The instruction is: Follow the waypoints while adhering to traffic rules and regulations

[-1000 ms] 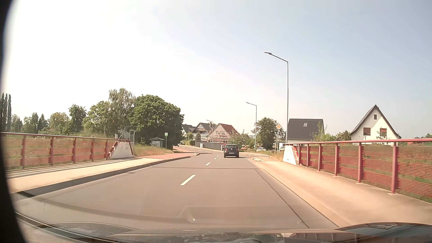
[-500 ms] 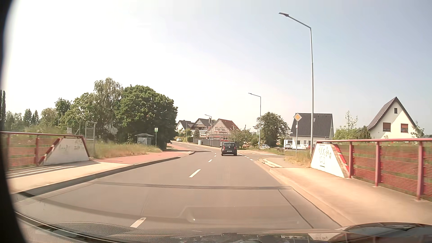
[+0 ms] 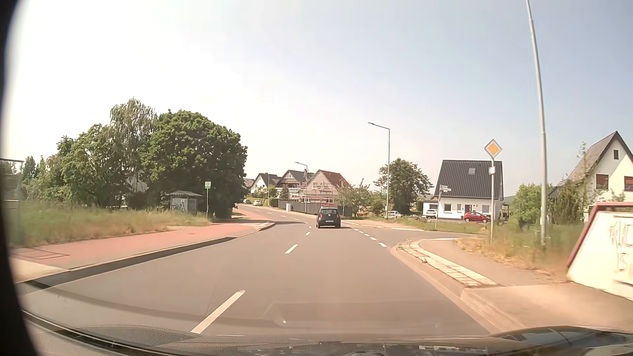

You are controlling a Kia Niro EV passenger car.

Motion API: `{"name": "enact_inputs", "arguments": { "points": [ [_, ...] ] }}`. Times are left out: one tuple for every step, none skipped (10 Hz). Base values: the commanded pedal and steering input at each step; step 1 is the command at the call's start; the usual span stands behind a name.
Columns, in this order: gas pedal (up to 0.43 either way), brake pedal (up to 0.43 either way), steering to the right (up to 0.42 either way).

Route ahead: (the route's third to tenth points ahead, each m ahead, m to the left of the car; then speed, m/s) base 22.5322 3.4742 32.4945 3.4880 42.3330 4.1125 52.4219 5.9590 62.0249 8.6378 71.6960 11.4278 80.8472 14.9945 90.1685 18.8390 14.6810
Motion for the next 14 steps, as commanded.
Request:
{"name": "enact_inputs", "arguments": {
  "points": [
    [0.130, 0.000, 0.000],
    [0.130, 0.000, -0.001],
    [0.130, 0.000, -0.001],
    [0.130, 0.000, -0.001],
    [0.130, 0.000, -0.001],
    [0.130, 0.000, -0.001],
    [0.138, 0.000, -0.003],
    [0.138, 0.000, -0.006],
    [0.138, 0.000, -0.011],
    [0.138, 0.000, -0.015],
    [0.138, 0.000, -0.017],
    [0.130, 0.000, -0.019],
    [0.110, 0.000, -0.020],
    [0.098, 0.000, -0.020]
  ]
}}
